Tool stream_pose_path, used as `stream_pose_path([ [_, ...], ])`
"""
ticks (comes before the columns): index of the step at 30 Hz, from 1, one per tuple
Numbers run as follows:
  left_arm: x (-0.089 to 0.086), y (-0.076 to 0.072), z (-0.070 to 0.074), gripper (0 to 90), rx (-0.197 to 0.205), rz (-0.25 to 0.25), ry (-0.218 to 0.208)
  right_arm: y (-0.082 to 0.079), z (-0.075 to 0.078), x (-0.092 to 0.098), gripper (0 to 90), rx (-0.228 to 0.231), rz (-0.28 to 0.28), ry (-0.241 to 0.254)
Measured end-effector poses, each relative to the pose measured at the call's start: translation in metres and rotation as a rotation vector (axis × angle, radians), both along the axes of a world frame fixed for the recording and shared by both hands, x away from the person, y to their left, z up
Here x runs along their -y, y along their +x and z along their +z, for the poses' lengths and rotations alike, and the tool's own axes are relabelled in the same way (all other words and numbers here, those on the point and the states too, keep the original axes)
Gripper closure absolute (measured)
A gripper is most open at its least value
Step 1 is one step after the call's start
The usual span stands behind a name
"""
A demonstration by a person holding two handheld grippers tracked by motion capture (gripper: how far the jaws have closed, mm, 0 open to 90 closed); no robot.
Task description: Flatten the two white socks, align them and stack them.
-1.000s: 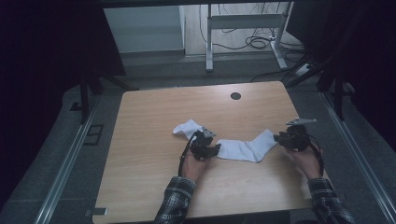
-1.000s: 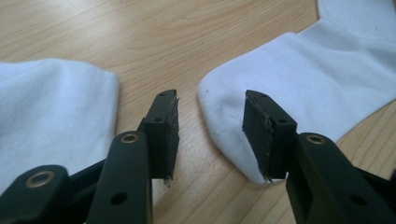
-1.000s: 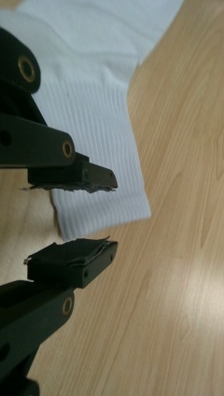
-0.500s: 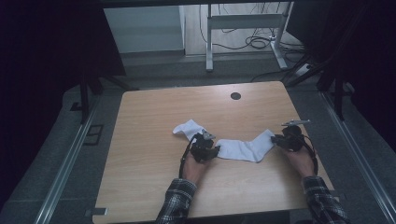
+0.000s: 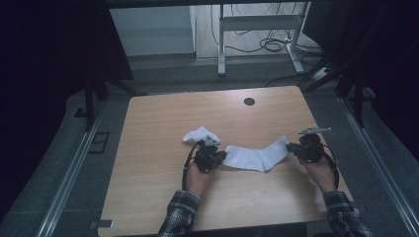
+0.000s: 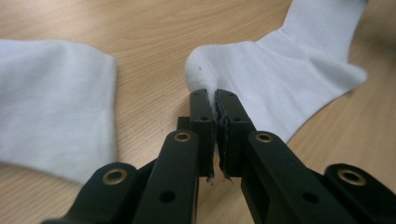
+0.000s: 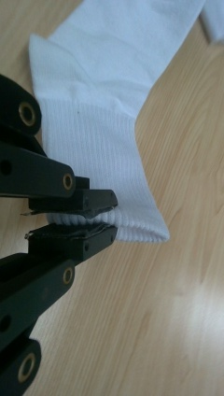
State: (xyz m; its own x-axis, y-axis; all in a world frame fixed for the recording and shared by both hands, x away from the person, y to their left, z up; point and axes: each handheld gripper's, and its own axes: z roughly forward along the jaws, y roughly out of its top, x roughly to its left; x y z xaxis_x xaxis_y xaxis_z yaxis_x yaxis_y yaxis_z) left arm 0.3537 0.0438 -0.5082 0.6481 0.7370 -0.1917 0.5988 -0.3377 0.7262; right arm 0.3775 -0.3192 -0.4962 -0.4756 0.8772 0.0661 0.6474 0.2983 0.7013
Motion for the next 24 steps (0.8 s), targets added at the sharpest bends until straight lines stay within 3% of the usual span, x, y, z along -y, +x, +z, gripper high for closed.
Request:
stream_pose_path([
  [6,-0.022,-0.018,0.023,85.7,0.017,-0.024,0.024,-0.017,0.020,-0.018,81.0,0.039,0.069,0.024],
  [13,-0.052,-0.041,0.038,85.3,0.026,-0.008,0.037,-0.038,0.034,-0.041,80.9,0.061,0.145,0.048],
  [19,-0.078,-0.060,0.036,85.0,0.016,0.017,0.077,-0.053,0.034,-0.062,80.8,0.056,0.206,0.055],
  [24,-0.094,-0.071,0.018,84.2,-0.017,0.045,0.089,-0.059,0.016,-0.075,80.1,0.018,0.239,0.048],
])
